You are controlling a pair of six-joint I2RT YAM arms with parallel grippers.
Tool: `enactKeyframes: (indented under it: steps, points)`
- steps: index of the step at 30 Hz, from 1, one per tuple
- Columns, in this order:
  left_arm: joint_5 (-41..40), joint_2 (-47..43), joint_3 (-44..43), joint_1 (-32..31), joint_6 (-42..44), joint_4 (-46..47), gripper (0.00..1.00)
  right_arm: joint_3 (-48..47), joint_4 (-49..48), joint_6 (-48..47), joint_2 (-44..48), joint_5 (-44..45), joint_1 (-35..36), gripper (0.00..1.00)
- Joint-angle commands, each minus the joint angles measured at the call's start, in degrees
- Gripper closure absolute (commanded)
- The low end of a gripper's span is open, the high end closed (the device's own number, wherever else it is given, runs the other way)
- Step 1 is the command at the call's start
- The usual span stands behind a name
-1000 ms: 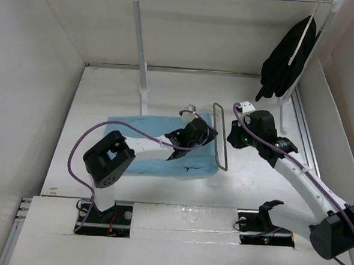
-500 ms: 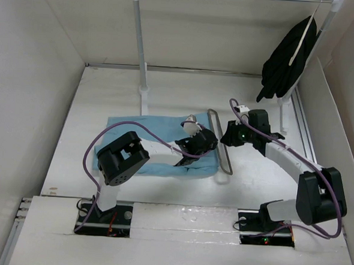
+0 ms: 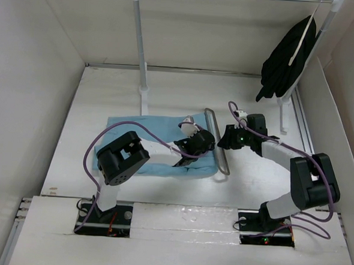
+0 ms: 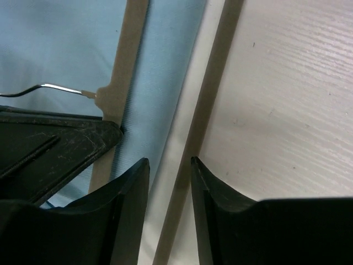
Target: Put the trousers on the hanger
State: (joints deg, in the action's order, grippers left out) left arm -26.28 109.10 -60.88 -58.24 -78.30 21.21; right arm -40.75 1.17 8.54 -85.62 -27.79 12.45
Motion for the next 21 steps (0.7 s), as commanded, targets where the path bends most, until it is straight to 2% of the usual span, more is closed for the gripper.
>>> enactKeyframes:
  steps: [1,4,7,15,17,19,20,21]
  points:
    - [-0.2,-1.4,0.3,0.7,0.1,-0.6,1.00,0.0,-6.1,0.7,-0.9,-3.0,0.4,0.54]
    - [0.3,-1.3,1.0,1.2,0.0,-0.5,1.00,0.4,-8.4,1.8,-3.0,-5.6,0.4,0.50]
    - [0.5,-1.3,1.2,1.2,0.3,-0.4,1.00,1.1,-10.2,3.3,-3.9,-6.4,0.4,0.49]
    - [1.8,-0.6,1.2,1.7,0.7,-0.2,1.00,0.7,-13.0,5.5,-7.2,-7.6,0.9,0.56]
    - [2.3,-0.3,1.4,1.7,0.7,0.2,1.00,0.4,-13.3,5.8,-7.2,-7.5,1.4,0.61]
    - [2.8,0.2,1.3,1.7,1.0,0.2,1.00,0.0,-12.2,5.7,-6.7,-6.9,2.0,0.72]
    - [3.0,0.3,1.2,1.7,1.0,0.1,1.00,-0.1,-11.6,5.6,-6.1,-6.3,2.0,0.70]
    - [3.1,0.5,1.2,1.7,1.1,0.0,1.00,-0.5,-9.5,4.6,-4.1,-3.9,2.6,0.64]
